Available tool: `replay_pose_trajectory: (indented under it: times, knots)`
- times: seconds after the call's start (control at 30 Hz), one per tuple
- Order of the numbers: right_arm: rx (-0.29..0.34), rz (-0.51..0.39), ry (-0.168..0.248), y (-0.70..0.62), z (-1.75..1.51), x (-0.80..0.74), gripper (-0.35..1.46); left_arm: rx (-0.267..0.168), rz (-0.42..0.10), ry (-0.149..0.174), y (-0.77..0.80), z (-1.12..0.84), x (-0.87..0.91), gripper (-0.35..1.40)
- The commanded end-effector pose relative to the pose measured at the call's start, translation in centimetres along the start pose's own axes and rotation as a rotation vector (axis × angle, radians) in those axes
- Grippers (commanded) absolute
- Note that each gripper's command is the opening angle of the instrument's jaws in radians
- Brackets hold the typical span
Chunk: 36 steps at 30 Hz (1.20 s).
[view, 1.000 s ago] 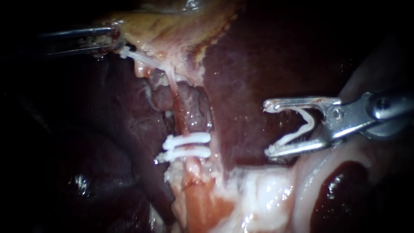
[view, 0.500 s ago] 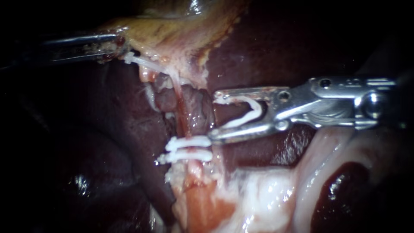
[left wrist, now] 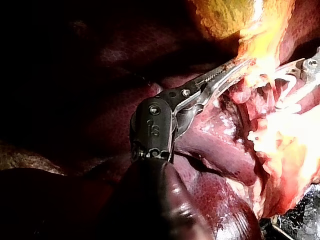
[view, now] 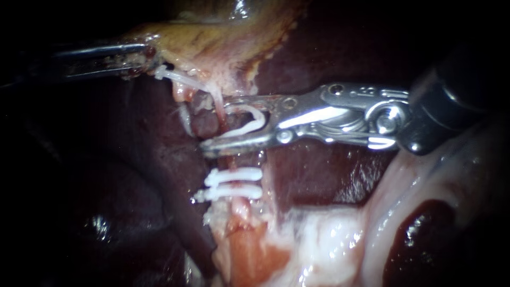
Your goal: Clipping third clip right tube
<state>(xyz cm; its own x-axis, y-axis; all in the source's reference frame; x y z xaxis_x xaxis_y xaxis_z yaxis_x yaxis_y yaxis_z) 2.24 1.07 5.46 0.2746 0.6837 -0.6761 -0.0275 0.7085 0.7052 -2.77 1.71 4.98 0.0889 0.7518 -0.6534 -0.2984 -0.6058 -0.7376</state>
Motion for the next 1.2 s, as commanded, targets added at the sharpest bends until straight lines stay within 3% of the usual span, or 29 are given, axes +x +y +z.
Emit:
replay_pose_trajectory:
  times: [0.03, 0.23, 0.47, 0.73, 1.2]
  knots:
    - [0.009, 0.002, 0.013, -0.02, 0.01, 0.02, 0.5, 0.001, 0.0, 0.0, 0.0, 0.0, 0.0, -0.35]
    - [0.056, 0.015, 0.056, -0.18, -0.04, 0.23, 0.5, 0.001, 0.0, 0.0, 0.0, 0.0, 0.0, -0.35]
    - [0.068, 0.03, 0.069, -0.38, -0.12, 0.52, 0.48, 0.001, 0.0, 0.0, 0.0, 0.0, 0.0, -0.35]
    - [0.07, 0.054, 0.069, -0.35, -0.17, 0.52, 0.39, 0.001, 0.0, 0.0, 0.0, 0.01, 0.0, -0.35]
    - [0.075, 0.125, 0.067, -0.37, -0.22, 0.51, -0.13, -0.001, 0.0, 0.0, 0.0, 0.03, 0.0, -0.35]
